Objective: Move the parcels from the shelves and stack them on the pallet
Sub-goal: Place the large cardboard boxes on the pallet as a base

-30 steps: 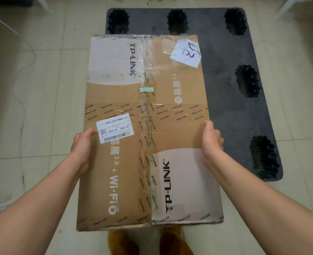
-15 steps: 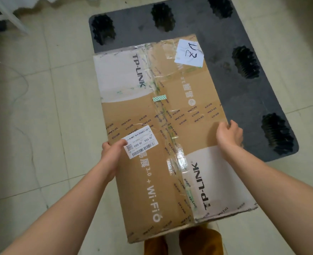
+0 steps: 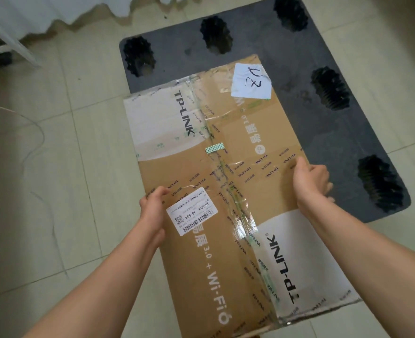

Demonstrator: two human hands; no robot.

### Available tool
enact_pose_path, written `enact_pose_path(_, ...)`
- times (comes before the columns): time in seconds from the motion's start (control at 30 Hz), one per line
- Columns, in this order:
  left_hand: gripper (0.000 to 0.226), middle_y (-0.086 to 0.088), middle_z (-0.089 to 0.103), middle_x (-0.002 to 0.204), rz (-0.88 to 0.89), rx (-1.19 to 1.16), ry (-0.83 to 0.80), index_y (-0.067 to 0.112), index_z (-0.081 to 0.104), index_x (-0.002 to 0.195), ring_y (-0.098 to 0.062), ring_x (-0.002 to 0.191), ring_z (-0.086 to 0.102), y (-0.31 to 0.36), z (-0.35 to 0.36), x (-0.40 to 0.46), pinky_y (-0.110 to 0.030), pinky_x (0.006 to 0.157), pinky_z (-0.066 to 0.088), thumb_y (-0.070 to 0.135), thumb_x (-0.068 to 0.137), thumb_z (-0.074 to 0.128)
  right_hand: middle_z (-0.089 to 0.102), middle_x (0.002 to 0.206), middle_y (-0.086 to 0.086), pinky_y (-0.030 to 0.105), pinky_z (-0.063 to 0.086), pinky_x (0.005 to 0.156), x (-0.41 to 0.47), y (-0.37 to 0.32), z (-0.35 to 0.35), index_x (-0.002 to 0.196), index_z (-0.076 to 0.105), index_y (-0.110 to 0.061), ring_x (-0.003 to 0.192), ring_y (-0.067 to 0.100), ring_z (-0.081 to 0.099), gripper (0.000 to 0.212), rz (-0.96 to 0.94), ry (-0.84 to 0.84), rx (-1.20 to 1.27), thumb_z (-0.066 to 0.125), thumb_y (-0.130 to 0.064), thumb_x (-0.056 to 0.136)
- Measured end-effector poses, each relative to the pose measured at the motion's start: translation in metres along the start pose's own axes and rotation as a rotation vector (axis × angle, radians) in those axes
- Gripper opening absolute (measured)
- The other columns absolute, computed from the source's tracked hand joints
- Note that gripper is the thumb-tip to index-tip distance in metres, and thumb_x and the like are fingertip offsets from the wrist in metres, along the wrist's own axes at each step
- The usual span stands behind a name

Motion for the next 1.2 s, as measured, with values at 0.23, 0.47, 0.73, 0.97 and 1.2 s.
enact_pose_path(0.23, 0.092, -0.009, 0.068, 0.12, -0.012, -0.065, -0.028, 0.025, 0.057, 0.13, -0.032, 0.106, 0.067, 0.045, -0.019, 0.008, -0.052, 0.095, 0.051, 0.054, 0.044, 0.071, 0.05, 0.137, 0.001, 0.047, 0.023, 0.104, -0.02, -0.065, 0.012, 0.117, 0.058, -0.019, 0.13, 0.026, 0.037, 0.049, -0.093, 0.032, -0.017, 0.04, -0.053, 0.087)
enact_pose_path(0.47, 0.09, -0.012, 0.066, 0.121, 0.084, -0.047, -0.107, 0.023, 0.055, 0.127, -0.033, 0.107, 0.066, 0.14, -0.039, 0.04, -0.049, 0.092, 0.053, 0.051, 0.043, 0.069, 0.052, 0.136, 0.002, 0.051, 0.023, 0.104, -0.051, -0.12, 0.046, 0.118, 0.059, -0.019, 0.129, 0.028, 0.039, 0.055, -0.051, 0.134, 0.036, 0.038, -0.056, 0.083)
enact_pose_path(0.73, 0.082, -0.004, 0.058, 0.122, 0.121, 0.059, -0.152, 0.032, 0.046, 0.118, -0.029, 0.116, 0.058, 0.24, -0.063, 0.069, -0.053, 0.102, 0.044, 0.048, 0.041, 0.068, 0.055, 0.128, 0.004, 0.049, 0.024, 0.102, -0.092, -0.164, 0.079, 0.109, 0.062, -0.018, 0.125, 0.028, 0.042, 0.051, 0.056, 0.209, 0.115, 0.039, -0.053, 0.08)
enact_pose_path(0.97, 0.085, -0.004, 0.063, 0.122, 0.121, 0.102, -0.189, 0.032, 0.055, 0.118, -0.029, 0.113, 0.06, 0.285, -0.046, 0.073, -0.05, 0.1, 0.045, 0.05, 0.036, 0.068, 0.052, 0.135, 0.007, 0.052, 0.022, 0.106, -0.096, -0.188, 0.081, 0.118, 0.059, -0.015, 0.129, 0.031, 0.04, 0.056, 0.054, 0.194, 0.142, 0.037, -0.054, 0.084)
enact_pose_path(1.2, 0.087, -0.001, 0.064, 0.123, 0.027, 0.114, -0.235, 0.031, 0.058, 0.121, -0.029, 0.114, 0.061, 0.312, -0.002, 0.107, -0.049, 0.098, 0.047, 0.051, 0.037, 0.072, 0.05, 0.137, 0.007, 0.051, 0.023, 0.108, -0.06, -0.232, 0.086, 0.124, 0.057, -0.015, 0.129, 0.03, 0.04, 0.061, 0.064, 0.237, 0.079, 0.033, -0.055, 0.085)
Point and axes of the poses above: each hand's wrist, its own x-axis towards the middle knuckle, its own z-axis out of the palm, y = z × x, the point moved 7 cm from there along x, towards the middle knuckle
